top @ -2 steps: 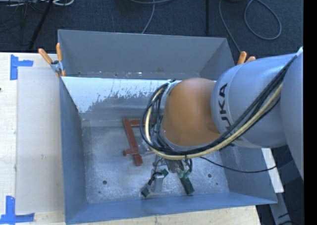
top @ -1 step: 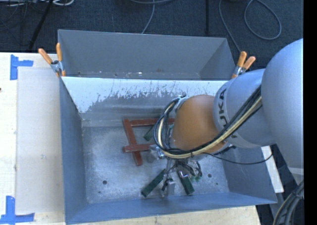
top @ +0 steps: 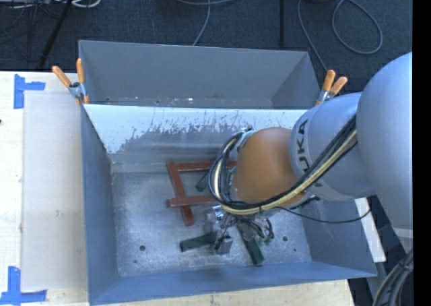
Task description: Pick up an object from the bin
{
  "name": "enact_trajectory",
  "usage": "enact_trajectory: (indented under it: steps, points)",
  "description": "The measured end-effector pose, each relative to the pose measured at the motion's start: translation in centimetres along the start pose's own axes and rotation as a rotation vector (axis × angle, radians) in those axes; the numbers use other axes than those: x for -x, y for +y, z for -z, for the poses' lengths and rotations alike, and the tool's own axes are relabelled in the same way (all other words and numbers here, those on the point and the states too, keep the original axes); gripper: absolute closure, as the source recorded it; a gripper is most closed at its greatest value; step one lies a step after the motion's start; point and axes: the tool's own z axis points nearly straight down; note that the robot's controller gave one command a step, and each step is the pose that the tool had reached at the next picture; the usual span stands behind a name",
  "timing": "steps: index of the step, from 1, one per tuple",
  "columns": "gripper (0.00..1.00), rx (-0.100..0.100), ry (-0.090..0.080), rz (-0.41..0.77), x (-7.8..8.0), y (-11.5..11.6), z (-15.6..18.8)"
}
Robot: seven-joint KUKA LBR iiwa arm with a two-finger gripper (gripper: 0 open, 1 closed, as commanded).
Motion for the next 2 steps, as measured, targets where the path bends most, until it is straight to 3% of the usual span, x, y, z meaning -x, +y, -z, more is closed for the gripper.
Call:
enact_trajectory:
  steps: [1, 2]
  points:
    - [1.00, 0.000, -0.002, 0.018, -4.1, -3.9, 0.2]
    - [1.00, -0.003, -0.008, 0.028, -3.8, -6.6, 8.1]
